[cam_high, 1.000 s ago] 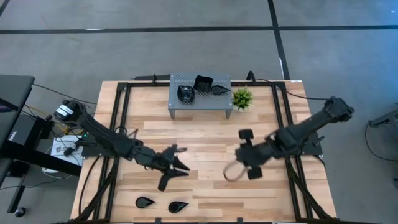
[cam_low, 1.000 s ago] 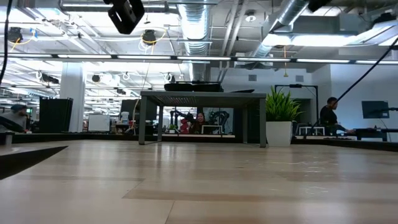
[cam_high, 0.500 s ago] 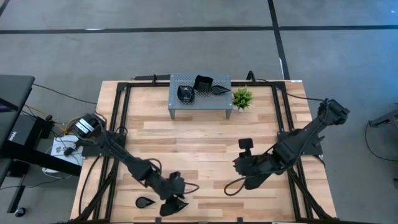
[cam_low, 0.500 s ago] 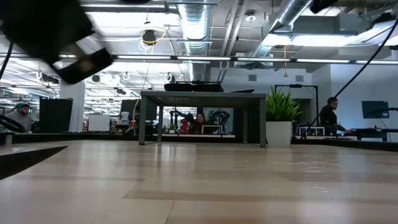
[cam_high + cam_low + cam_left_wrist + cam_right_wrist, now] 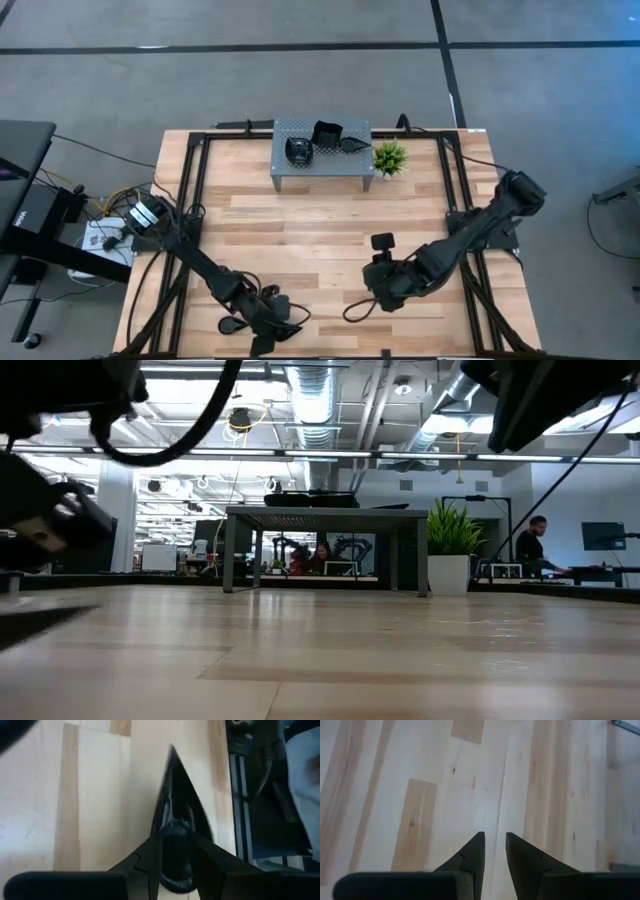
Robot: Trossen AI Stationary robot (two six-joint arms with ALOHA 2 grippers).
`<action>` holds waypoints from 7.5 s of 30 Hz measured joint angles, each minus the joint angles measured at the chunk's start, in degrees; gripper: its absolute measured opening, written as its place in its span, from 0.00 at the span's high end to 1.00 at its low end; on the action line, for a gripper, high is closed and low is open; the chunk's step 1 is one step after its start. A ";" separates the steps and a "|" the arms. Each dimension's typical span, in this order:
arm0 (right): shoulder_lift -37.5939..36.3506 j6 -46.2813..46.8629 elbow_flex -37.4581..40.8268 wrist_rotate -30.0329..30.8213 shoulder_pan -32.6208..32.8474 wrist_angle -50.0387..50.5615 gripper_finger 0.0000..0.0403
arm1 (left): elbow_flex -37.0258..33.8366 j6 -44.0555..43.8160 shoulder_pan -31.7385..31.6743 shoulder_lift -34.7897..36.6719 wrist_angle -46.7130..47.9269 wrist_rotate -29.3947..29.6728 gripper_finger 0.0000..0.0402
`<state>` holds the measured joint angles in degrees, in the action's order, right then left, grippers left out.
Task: Pick & Place Mini shaped plates
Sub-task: Stack the black drop-shaped plate on top of the stacked black drop-shaped plates on the shelf
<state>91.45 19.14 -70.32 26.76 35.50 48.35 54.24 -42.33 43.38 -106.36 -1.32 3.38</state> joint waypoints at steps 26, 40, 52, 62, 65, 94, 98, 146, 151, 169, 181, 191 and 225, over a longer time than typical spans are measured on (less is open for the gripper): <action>1.59 -7.80 -0.04 -2.77 -4.85 -10.83 0.82 | -1.60 -0.17 0.11 2.39 4.57 3.82 0.77; 2.57 -15.76 -0.06 -4.38 -8.95 -22.73 0.82 | -1.60 0.02 0.11 2.37 3.50 4.20 0.91; 10.79 -20.14 0.26 -12.94 -10.05 -25.87 0.82 | -1.74 0.02 0.09 2.35 3.02 4.31 0.78; 10.94 -22.15 0.22 -19.09 -9.74 -30.62 0.82 | -2.97 0.02 0.09 2.31 2.80 5.18 0.71; 10.94 -21.81 0.22 -22.46 -9.79 -31.05 0.82 | -3.06 0.04 0.09 2.31 1.89 5.18 0.72; 10.99 -22.12 0.22 -22.23 -9.95 -35.62 0.82 | -3.17 5.68 0.08 2.01 -2.23 11.55 0.98; 10.99 -22.89 0.22 -22.24 -9.32 -37.22 0.82 | -3.10 5.45 -3.38 2.40 -2.44 12.39 0.98; 11.03 -29.51 1.16 -22.10 -13.54 -32.77 0.72 | -3.08 13.57 -26.03 5.63 -13.48 0.16 0.97; 11.05 -29.48 1.18 -22.29 -14.63 -30.14 0.72 | -3.06 13.60 -26.01 5.63 -14.49 0.26 0.97; 11.05 -29.59 1.18 -25.31 -15.91 -30.66 0.89 | -2.97 13.73 -26.10 5.65 -14.93 1.38 0.97; 11.05 -29.71 1.16 -25.46 -16.17 -30.59 0.98 | -2.97 13.62 -26.14 5.65 -15.25 3.13 0.95; 11.05 -23.04 1.16 -25.67 -16.19 -29.15 0.99 | -2.89 13.60 -26.10 5.65 -15.85 7.28 0.83; 10.73 -13.49 -9.77 -19.13 -12.84 -2.90 0.99 | -4.21 16.83 -27.14 13.68 -16.73 14.16 0.83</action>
<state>102.18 5.65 -80.09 7.63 22.66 45.45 50.02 -25.50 16.24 -92.67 -18.06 17.53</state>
